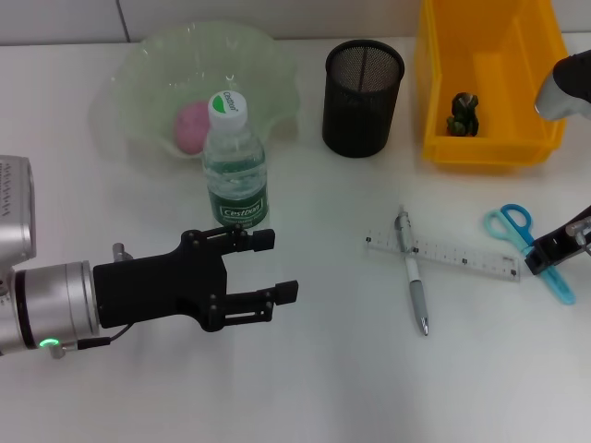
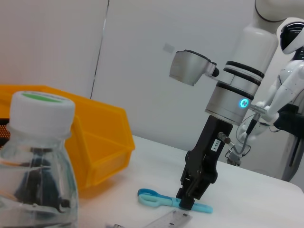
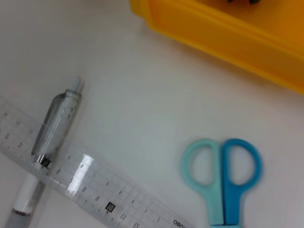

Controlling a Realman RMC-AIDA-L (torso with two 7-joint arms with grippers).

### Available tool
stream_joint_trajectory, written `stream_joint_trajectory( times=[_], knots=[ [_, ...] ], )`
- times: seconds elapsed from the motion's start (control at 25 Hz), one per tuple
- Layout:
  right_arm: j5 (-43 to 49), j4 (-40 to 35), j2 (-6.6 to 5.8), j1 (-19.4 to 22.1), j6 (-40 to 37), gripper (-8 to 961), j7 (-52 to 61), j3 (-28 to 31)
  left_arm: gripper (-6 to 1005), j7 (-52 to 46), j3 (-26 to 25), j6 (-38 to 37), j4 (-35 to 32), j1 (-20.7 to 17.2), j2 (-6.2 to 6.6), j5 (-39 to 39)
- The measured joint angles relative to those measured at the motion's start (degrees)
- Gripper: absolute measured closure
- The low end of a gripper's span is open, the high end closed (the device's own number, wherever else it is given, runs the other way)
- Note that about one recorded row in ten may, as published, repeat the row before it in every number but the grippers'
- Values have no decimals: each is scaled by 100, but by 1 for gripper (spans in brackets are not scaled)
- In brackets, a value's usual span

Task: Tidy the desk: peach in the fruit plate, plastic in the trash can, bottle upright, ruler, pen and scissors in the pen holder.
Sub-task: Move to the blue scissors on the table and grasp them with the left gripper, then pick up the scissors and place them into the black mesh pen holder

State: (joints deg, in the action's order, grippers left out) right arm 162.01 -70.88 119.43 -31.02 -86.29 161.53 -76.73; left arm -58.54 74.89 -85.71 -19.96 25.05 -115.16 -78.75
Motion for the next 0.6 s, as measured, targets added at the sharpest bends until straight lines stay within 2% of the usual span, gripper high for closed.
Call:
stream_joint_trajectory(
  times=[0.32, 0.6],
  knots=[
    [-12, -54, 2, 22, 3, 725, -14, 15, 236, 0, -24, 2, 0, -9, 1, 0],
    [-248, -729, 17, 305, -49, 751, -167, 352, 237, 0, -28, 3, 0, -9, 4, 0]
  ],
)
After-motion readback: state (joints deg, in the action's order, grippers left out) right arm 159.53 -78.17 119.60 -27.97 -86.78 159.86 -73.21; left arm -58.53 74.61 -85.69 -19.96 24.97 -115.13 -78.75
